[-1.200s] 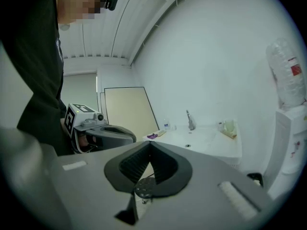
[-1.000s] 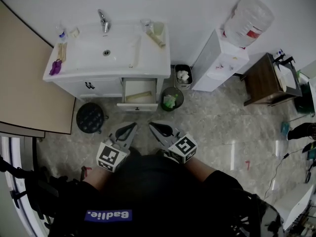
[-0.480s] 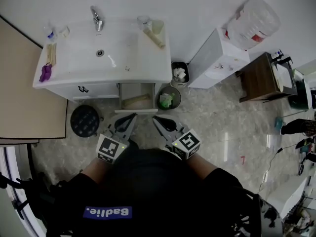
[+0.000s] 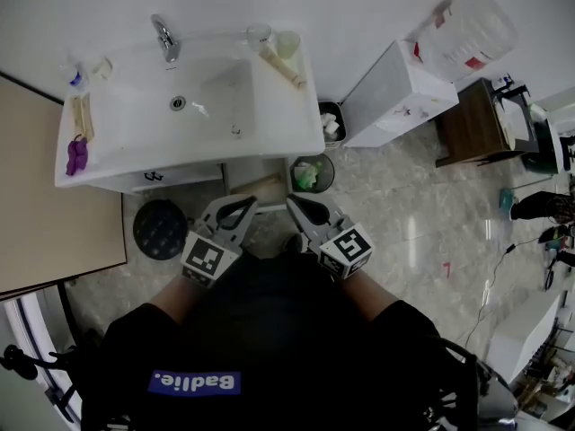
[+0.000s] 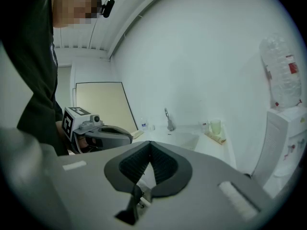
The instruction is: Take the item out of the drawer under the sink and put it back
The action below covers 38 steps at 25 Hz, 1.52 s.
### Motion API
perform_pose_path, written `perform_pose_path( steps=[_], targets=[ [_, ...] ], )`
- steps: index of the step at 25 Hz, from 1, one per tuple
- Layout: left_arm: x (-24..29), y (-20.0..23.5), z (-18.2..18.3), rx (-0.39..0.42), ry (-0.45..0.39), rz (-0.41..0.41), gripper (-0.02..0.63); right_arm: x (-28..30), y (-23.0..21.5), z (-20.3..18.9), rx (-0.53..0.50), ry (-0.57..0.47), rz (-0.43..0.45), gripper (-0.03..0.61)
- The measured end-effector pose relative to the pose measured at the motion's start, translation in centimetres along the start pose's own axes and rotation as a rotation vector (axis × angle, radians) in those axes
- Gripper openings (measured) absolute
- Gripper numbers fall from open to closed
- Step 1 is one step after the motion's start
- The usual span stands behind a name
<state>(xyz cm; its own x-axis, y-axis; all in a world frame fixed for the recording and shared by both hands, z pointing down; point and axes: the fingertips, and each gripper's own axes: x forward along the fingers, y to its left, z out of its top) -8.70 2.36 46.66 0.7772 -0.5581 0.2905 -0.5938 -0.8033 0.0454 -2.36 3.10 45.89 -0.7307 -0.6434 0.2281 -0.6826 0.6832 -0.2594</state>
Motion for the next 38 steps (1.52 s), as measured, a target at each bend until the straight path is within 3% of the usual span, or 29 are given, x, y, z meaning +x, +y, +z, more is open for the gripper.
perform_pose_path(
  steps=[8,20,38],
  targets=[
    [3.6,1.4,-3.0,-0.06,0.081,0.037,0.008,1.5,-2.7,-0.4,0.017,0.032,0.054,0.002],
    [8.2,2.0,-6.6,-0.046,0.208,0.054,0.008,1.5,-5.7,-0.6,0.039,0.043,0.1,0.002],
    [13.0,2.4,-16.6,0.064,0.505,-0.04,0.011,0.4,-8.8,-4.2,0.087,0.069,0.077,0.002]
  ],
)
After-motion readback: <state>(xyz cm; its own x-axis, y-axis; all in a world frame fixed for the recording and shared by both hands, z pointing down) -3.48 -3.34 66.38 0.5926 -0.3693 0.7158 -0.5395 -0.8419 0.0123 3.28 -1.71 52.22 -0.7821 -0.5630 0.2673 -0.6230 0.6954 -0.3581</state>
